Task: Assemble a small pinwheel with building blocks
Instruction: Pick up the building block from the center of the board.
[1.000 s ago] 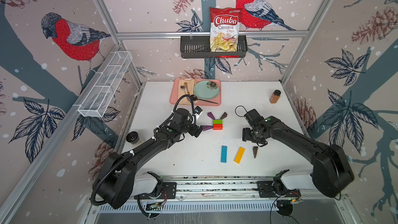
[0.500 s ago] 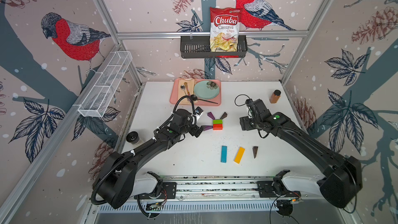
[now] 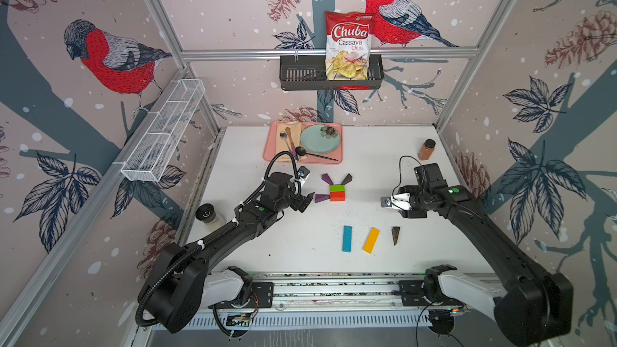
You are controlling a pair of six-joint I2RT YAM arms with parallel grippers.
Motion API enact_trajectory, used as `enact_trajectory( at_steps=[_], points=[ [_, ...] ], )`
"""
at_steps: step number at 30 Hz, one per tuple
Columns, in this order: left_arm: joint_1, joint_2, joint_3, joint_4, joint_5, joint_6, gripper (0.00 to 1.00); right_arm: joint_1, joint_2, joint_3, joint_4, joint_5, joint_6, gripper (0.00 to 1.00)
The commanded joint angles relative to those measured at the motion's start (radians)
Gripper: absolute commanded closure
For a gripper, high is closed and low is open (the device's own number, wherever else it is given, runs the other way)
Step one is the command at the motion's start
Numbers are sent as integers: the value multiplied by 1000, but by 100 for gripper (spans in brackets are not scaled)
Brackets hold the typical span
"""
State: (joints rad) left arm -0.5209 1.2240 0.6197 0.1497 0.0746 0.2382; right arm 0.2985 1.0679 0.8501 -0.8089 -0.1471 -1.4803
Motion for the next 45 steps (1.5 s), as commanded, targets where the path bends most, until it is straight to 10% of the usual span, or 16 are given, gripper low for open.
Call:
enact_trajectory(
  at_steps=[1,12,45],
  points=[
    [7,-1,-15,64,-14,-17,5,52,-56,-25,-129,31,-123,43],
    [7,-63,-50,65,84,36,5,192,-75,-158,-181,107,-133,53],
    [14,-90,-44,25,33,7,5,152,84,-268,132,167,-256,56]
  ],
)
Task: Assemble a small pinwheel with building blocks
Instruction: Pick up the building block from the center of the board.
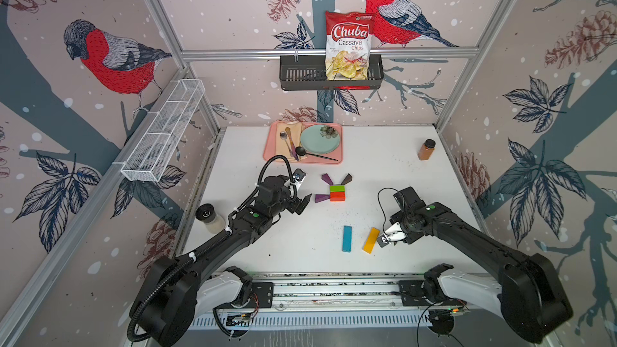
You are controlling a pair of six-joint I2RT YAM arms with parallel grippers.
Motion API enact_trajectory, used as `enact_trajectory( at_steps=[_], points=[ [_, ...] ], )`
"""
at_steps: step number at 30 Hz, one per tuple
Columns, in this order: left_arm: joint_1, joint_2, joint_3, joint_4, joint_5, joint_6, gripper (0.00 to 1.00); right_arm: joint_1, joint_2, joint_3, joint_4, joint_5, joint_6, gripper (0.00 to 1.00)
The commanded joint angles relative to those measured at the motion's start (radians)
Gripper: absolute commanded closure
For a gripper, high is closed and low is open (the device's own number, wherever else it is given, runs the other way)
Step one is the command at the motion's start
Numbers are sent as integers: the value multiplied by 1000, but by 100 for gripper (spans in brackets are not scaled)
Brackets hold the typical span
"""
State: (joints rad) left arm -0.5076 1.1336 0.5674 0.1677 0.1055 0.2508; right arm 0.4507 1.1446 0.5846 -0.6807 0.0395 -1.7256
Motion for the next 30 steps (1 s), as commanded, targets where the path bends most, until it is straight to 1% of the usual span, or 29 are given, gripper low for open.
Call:
enact_trajectory(
  at_steps=[1,10,18,22,30],
  points=[
    [0,0,6,9,2,-5,4,0,8,-5,3,-20,-11,57],
    [0,-3,4,7,0,-5,5,-2,20,-16,-2,-29,-15,65],
    [1,-5,4,7,-2,-5,5,0,30,-22,-1,-30,-12,68],
    [1,-5,8,3,-4,-4,5,0,32,-29,-2,-33,-5,74],
    [0,-8,9,1,-4,-4,5,-12,27,-23,3,-60,30,83]
  ],
)
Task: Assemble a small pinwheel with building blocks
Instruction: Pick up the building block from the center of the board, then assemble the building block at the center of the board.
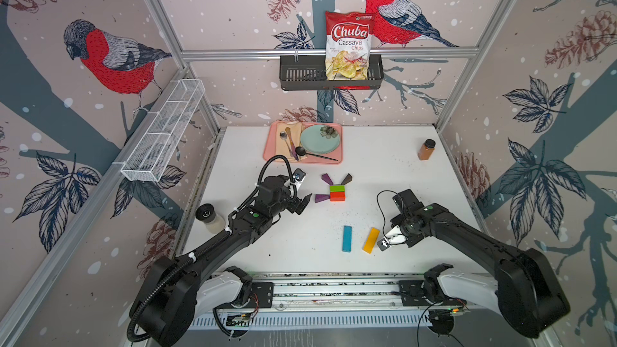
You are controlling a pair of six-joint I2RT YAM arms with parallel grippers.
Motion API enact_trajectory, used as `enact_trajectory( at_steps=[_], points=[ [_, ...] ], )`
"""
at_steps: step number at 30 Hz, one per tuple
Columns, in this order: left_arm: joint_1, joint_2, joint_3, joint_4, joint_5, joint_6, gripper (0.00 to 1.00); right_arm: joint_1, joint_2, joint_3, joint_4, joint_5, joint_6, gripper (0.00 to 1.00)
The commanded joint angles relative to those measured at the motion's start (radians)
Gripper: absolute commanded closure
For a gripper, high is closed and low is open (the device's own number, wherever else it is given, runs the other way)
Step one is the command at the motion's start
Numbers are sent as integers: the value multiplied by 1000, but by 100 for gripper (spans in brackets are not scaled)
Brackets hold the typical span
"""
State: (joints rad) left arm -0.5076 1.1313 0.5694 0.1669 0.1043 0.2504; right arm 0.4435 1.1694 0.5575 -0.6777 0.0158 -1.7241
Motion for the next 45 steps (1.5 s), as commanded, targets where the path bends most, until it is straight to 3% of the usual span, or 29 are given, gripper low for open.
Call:
enact_trajectory(
  at_steps=[1,7,16,30,45],
  points=[
    [0,-7,7,3,-5,-3,4,-9,7,14,5,-46,50,83],
    [2,-2,14,6,-18,-8,4,-42,111,161,19,-137,291,83],
    [9,28,33,-9,-79,-62,5,52,384,467,-3,-94,709,85],
    [21,48,33,-23,-94,-95,5,145,637,687,1,35,935,85],
    [27,4,0,-18,-100,-105,4,191,724,749,-37,48,987,83]
  ],
)
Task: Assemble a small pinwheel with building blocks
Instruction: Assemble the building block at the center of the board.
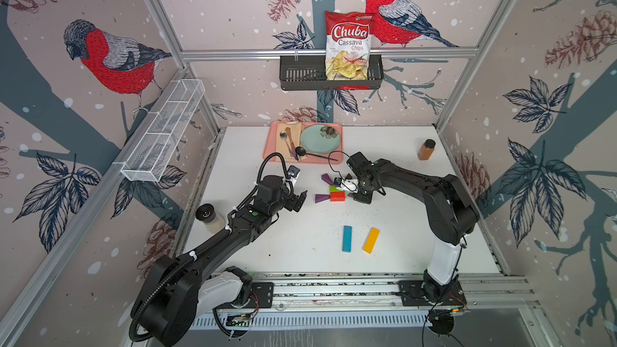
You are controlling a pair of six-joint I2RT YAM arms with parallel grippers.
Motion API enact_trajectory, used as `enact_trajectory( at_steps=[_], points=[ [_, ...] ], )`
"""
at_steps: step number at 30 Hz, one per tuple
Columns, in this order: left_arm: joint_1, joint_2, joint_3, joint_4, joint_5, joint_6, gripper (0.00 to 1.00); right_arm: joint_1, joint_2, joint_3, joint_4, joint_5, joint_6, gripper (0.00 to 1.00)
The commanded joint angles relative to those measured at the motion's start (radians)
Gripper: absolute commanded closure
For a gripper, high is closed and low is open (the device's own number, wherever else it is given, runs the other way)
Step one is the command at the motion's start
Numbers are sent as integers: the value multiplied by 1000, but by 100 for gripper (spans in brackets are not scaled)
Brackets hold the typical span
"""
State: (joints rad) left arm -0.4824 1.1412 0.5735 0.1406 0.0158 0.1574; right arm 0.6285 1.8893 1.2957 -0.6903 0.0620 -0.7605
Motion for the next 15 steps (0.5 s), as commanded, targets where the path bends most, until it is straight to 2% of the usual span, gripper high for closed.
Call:
enact_trajectory(
  at_steps=[1,15],
  points=[
    [2,-7,-7,8,-11,-12,4,7,6,12,-25,3,29,82],
    [4,-15,-15,11,-11,-11,4,28,33,24,-55,23,41,78]
  ],
)
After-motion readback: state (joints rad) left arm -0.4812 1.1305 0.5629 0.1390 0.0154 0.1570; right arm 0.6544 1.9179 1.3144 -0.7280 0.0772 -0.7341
